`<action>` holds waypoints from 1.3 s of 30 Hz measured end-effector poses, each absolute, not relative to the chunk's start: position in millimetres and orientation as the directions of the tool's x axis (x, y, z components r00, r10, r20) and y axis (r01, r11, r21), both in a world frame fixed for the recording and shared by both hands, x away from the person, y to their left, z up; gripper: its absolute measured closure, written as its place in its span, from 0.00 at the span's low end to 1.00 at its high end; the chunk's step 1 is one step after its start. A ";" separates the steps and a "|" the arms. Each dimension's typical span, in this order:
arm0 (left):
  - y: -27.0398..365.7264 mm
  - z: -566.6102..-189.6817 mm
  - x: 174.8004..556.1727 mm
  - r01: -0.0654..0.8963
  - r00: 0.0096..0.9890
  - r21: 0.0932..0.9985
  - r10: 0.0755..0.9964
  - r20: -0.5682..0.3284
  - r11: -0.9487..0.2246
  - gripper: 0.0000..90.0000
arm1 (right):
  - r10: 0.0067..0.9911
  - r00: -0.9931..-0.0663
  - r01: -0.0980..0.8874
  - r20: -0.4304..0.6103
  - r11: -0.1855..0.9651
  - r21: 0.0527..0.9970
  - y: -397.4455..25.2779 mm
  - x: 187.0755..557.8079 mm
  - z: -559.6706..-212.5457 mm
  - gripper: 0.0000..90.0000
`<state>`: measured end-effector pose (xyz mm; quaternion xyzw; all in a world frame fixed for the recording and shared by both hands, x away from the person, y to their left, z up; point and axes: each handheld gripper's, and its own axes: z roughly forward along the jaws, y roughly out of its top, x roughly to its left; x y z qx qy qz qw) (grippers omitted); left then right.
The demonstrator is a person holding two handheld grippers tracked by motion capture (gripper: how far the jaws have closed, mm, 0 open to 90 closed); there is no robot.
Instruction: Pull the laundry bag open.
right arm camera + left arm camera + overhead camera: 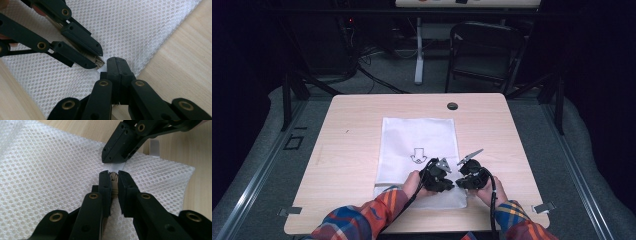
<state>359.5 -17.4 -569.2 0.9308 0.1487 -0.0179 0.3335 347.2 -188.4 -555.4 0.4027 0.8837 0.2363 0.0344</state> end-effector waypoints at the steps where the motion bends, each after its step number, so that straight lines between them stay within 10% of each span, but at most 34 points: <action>1: -18.6 -567.6 357.4 0.273 0.959 0.608 0.264 -0.107 -0.745 0.91 | 0.727 -0.675 0.694 0.130 0.565 0.446 -188.5 347.2 -555.4 1.00; 39: -9.1 -564.4 355.4 0.296 0.949 0.600 0.301 -0.095 -0.743 0.91 | 0.708 -0.689 0.685 0.152 0.569 0.455 -183.3 344.4 -557.6 1.00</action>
